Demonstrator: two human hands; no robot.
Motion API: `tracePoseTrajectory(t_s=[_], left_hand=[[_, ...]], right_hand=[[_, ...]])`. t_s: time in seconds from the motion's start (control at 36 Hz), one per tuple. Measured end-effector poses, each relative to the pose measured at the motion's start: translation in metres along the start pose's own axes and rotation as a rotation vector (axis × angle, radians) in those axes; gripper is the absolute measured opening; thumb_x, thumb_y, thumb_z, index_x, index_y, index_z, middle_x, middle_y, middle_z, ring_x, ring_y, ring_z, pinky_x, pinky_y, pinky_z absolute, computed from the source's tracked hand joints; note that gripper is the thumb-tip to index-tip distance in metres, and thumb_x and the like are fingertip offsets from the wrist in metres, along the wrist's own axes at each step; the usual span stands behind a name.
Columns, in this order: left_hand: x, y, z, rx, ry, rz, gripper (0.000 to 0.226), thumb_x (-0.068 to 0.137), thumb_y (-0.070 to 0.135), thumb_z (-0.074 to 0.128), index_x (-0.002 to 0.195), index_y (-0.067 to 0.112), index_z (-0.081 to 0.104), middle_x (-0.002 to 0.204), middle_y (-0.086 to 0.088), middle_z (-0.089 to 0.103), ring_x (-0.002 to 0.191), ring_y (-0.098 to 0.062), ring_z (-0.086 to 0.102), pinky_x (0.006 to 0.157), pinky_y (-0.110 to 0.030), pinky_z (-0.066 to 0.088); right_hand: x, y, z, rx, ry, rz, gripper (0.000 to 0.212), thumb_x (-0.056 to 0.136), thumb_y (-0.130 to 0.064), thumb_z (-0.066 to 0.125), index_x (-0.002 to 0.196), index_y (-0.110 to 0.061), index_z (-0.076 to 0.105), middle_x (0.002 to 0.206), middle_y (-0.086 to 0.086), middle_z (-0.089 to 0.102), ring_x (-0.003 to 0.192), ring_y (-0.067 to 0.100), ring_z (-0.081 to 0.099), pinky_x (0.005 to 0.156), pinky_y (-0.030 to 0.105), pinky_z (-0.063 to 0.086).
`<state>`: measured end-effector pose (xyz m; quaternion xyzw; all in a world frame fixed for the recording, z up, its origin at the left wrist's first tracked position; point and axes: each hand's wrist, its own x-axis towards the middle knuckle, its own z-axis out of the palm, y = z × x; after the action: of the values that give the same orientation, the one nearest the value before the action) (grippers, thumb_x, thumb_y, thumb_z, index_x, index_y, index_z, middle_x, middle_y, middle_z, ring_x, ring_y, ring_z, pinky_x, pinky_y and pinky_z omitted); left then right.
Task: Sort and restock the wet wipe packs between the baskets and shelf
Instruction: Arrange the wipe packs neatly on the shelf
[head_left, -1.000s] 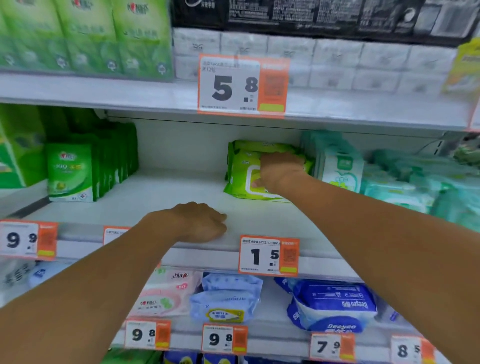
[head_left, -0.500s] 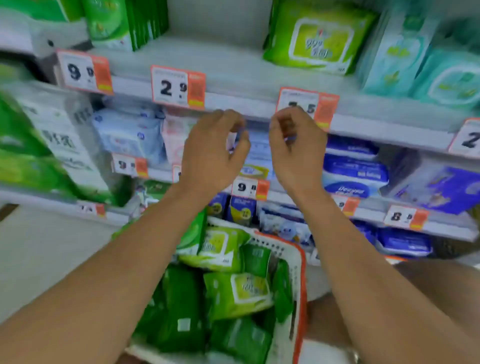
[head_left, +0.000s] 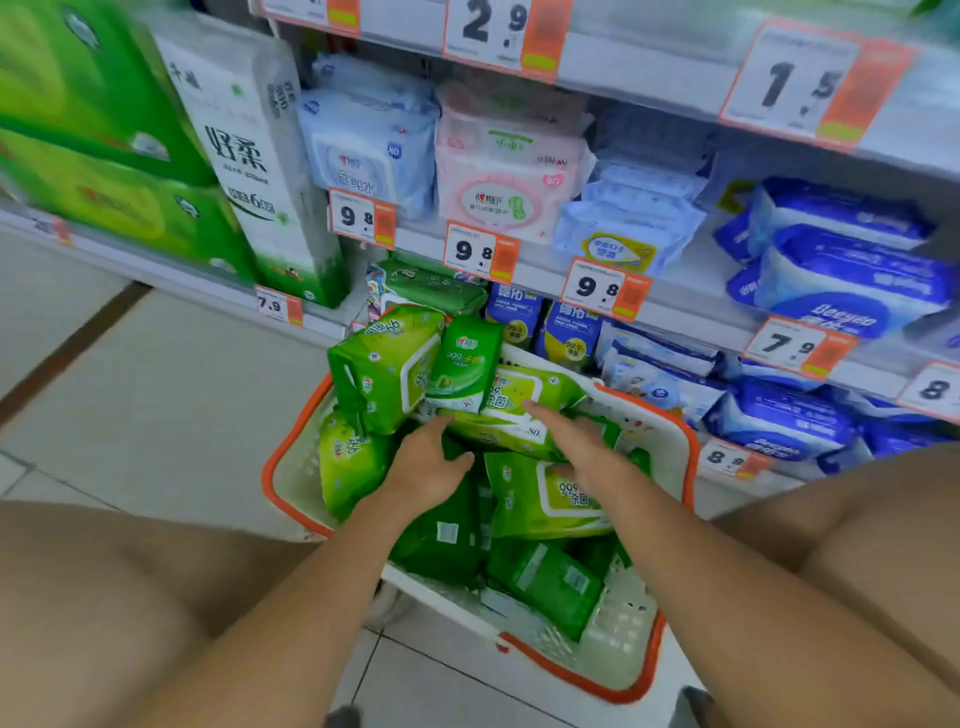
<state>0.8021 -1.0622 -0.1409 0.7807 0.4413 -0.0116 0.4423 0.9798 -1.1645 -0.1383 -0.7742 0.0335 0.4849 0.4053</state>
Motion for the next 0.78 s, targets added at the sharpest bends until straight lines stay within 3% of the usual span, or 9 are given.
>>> tracePoseTrajectory(t_s=[0.08,0.19,0.31,0.36,0.42,0.47,0.58,0.69,0.78], left_hand=[[-0.001,-0.002,0.003,-0.073,-0.015,-0.008,0.072,0.091,0.028,0.067,0.153,0.016,0.031,0.152,-0.006,0.041,0.139,-0.026,0.038,0.114,-0.038,0.035],[-0.005,-0.005,0.004,-0.01,-0.021,0.092,0.07,0.092,0.023,0.067,0.152,0.013,0.032,0.154,-0.004,0.038,0.142,-0.021,0.034,0.115,-0.027,0.025],[-0.004,-0.009,0.005,-0.033,-0.028,0.089,0.069,0.091,0.026,0.068,0.15,0.015,0.035,0.149,-0.003,0.043,0.138,-0.021,0.039,0.116,-0.038,0.034],[-0.003,-0.004,0.006,-0.088,-0.001,0.06,0.064,0.09,0.024,0.069,0.147,0.015,0.041,0.143,-0.002,0.05,0.13,-0.02,0.047,0.109,-0.035,0.04],[-0.002,0.005,0.004,-0.177,0.016,0.024,0.054,0.09,0.021,0.069,0.139,0.014,0.049,0.13,-0.002,0.058,0.119,-0.019,0.055,0.098,-0.027,0.043],[0.001,0.013,0.002,-0.231,0.039,-0.03,0.046,0.092,0.026,0.067,0.134,0.012,0.054,0.124,-0.002,0.06,0.113,-0.02,0.058,0.09,-0.025,0.043],[-0.001,0.042,-0.008,-0.261,0.036,-0.099,0.053,0.095,0.056,0.051,0.127,0.014,0.059,0.117,0.001,0.063,0.102,-0.017,0.057,0.088,-0.027,0.041],[-0.011,0.115,-0.035,-0.702,-0.226,-0.078,0.062,0.078,0.068,0.066,0.121,0.024,0.058,0.118,0.004,0.066,0.106,-0.022,0.065,0.092,-0.041,0.055],[-0.018,0.169,-0.069,-0.99,-0.366,0.121,0.056,0.067,0.045,0.081,0.116,0.022,0.065,0.115,-0.002,0.072,0.097,-0.025,0.071,0.077,-0.045,0.061]], right_hand=[[0.004,-0.011,0.009,0.032,-0.027,0.052,0.113,0.057,-0.069,0.083,0.147,-0.016,0.042,0.151,0.006,0.043,0.128,0.03,0.046,0.104,0.048,0.044],[0.01,-0.014,0.02,0.016,-0.02,0.023,0.104,0.065,-0.06,0.083,0.148,-0.014,0.04,0.154,0.008,0.04,0.136,0.029,0.042,0.106,0.046,0.038],[0.009,-0.015,0.027,0.095,0.07,-0.06,0.104,0.063,-0.049,0.088,0.146,-0.007,0.04,0.152,0.012,0.043,0.136,0.03,0.045,0.102,0.042,0.04],[0.003,-0.016,0.022,0.102,0.114,-0.065,0.105,0.058,-0.047,0.092,0.142,-0.006,0.044,0.147,0.012,0.048,0.132,0.031,0.049,0.099,0.041,0.043],[-0.009,-0.019,0.007,0.083,0.141,-0.076,0.099,0.041,-0.048,0.094,0.126,-0.01,0.059,0.134,0.01,0.061,0.119,0.029,0.059,0.095,0.04,0.049],[-0.026,-0.023,-0.016,0.07,0.182,-0.118,0.077,0.035,-0.046,0.095,0.1,-0.016,0.066,0.113,0.005,0.07,0.101,0.025,0.066,0.09,0.04,0.054],[-0.072,-0.036,-0.075,0.206,0.192,-0.208,0.049,0.056,-0.023,0.094,0.096,-0.009,0.069,0.084,0.007,0.074,0.073,0.022,0.072,0.06,0.03,0.057],[-0.117,-0.056,-0.113,0.46,-0.036,-0.363,0.055,0.064,-0.01,0.081,0.117,-0.003,0.068,0.096,0.013,0.077,0.083,0.027,0.076,0.061,0.037,0.06],[-0.148,-0.076,-0.127,0.531,-0.16,-0.468,0.057,0.067,-0.012,0.075,0.123,-0.008,0.063,0.101,0.01,0.077,0.086,0.024,0.076,0.062,0.035,0.061]])
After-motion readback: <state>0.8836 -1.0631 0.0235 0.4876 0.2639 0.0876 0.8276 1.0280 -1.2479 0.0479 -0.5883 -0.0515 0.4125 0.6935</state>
